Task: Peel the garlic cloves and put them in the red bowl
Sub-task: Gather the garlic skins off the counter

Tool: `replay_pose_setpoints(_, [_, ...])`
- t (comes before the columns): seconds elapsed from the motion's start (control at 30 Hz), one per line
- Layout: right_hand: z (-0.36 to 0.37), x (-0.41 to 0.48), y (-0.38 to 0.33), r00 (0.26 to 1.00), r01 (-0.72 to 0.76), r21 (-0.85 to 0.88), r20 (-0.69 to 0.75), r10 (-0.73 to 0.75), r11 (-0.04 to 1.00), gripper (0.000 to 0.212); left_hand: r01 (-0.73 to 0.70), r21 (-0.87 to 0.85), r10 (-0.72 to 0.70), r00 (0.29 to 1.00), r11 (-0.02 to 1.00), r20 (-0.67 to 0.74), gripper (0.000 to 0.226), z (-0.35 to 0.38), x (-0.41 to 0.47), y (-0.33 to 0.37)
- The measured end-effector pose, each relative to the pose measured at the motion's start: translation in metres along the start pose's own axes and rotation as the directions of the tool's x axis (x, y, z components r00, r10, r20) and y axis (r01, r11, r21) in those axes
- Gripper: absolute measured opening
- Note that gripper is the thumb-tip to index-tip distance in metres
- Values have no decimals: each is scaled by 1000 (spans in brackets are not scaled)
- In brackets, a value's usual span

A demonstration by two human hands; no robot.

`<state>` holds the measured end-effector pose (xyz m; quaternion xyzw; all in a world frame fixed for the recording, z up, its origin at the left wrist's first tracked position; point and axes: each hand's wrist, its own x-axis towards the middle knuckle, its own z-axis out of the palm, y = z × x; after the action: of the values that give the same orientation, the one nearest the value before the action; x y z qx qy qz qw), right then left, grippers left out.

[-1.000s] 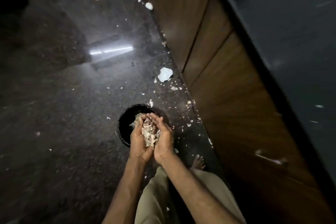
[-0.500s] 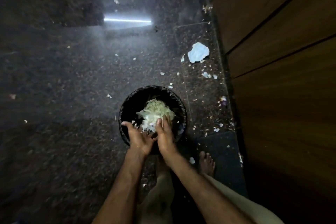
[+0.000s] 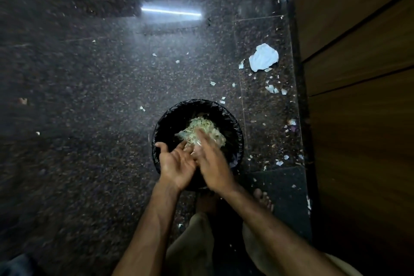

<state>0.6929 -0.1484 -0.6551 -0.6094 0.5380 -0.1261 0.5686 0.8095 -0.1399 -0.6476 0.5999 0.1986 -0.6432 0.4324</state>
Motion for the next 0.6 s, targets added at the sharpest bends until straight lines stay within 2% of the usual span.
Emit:
replay_pose_setpoints(0.03, [5,-11,-15,985,112,37,125,-115,993,53,-12,-6,13,1000,1000,23,76,-5,3,-3])
replay_pose_setpoints(0.07, [11,-19,-21,958,171,37,229,-175,985,51,-37,60,36,999,998,15,65,-4,0,-4])
replay_pose_setpoints(0.1, [16,-22,-19,945,184,19,270,-183,983,50,-47,87,46,999,995,10,67,-3,-1,-5])
replay_pose_setpoints(0.13, [17,-16,-11,958,144,-3,252,-139,990,51,-24,42,24,1000,999,17,76,-3,-1,-5])
replay_pose_setpoints(0.23, [3,11,15,979,-146,-211,108,171,966,56,26,-164,-5,992,986,125,95,7,-3,1])
replay_pose_setpoints(0.27, [-1,12,15,980,-178,-234,42,193,956,58,33,-207,-5,991,978,134,98,9,-2,1])
replay_pose_setpoints(0.3, [0,8,7,992,-119,-191,12,124,974,60,29,-203,-2,991,979,131,98,9,-3,1])
replay_pose_setpoints(0.37, [12,-5,-11,993,97,-52,78,-93,994,54,16,-157,-1,995,987,95,96,9,-1,0])
replay_pose_setpoints(0.43, [18,-10,-9,984,142,-1,112,-141,990,50,13,-99,-5,996,995,86,95,12,-5,-1])
replay_pose_setpoints(0.5, [11,3,6,998,9,-3,69,-9,1000,51,0,-23,2,995,1000,96,97,15,-12,-1])
replay_pose_setpoints(0.6, [3,15,9,975,-199,-46,93,203,979,55,-60,62,54,994,996,98,95,13,-15,1])
